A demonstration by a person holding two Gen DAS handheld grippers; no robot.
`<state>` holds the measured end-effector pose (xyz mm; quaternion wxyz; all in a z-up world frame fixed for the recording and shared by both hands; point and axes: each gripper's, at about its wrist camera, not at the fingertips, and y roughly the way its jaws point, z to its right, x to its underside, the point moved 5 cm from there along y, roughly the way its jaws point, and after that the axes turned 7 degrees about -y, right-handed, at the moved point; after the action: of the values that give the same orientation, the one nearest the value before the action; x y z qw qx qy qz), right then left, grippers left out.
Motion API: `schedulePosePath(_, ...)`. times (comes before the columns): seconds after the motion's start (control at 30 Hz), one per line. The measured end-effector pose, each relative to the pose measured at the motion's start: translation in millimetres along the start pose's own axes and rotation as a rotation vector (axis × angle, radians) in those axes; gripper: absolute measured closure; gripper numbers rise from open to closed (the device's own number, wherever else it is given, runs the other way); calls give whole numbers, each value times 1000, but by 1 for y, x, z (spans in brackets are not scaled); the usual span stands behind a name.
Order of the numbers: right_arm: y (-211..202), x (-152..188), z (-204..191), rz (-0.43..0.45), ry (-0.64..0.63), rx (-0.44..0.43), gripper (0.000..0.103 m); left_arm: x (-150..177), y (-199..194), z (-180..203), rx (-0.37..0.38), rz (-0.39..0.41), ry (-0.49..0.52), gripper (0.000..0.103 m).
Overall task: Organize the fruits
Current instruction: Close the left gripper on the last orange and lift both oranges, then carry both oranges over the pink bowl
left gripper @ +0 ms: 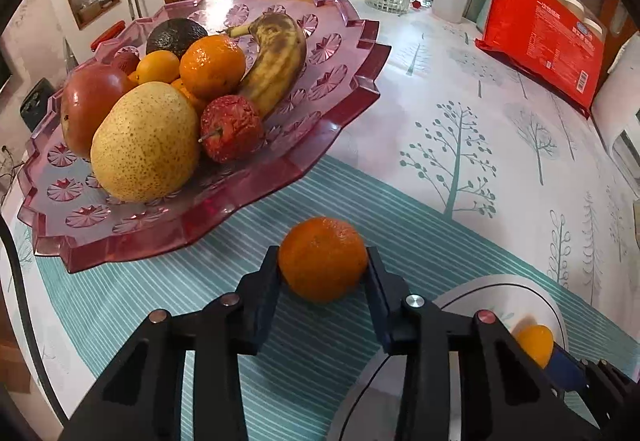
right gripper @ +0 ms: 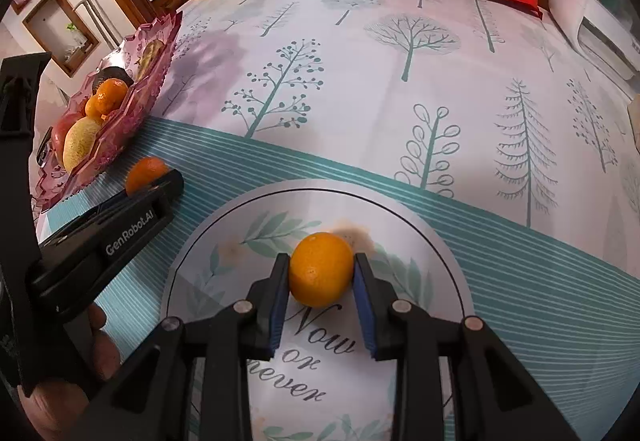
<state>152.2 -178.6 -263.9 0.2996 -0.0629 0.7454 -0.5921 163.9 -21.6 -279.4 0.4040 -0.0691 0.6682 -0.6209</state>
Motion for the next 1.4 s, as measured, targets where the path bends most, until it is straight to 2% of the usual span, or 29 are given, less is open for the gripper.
schedulePosePath(0.43,-14,0,-14,20,-1,16,72,28,-24,-26,42,-90,91,65)
schedulePosePath(0.67,-26,-3,-32,39,10,20,72,43,-43,-49,75,-142,195,65)
schedulePosePath(0.87,-40,-13,-57,66,25,22,72,38,-77,-71,135,-132,319,65)
schedulePosePath(0.97,-48,-22,-73,82,33,16,72,27,-95,-84,154,-104,374,65)
schedulePosePath(1.13,-62,-42,-110,123,34,15,72,-16,-125,-118,156,-33,425,65)
schedulePosePath(1.4,-91,-78,-161,210,50,26,72,-108,-157,-160,152,74,472,65)
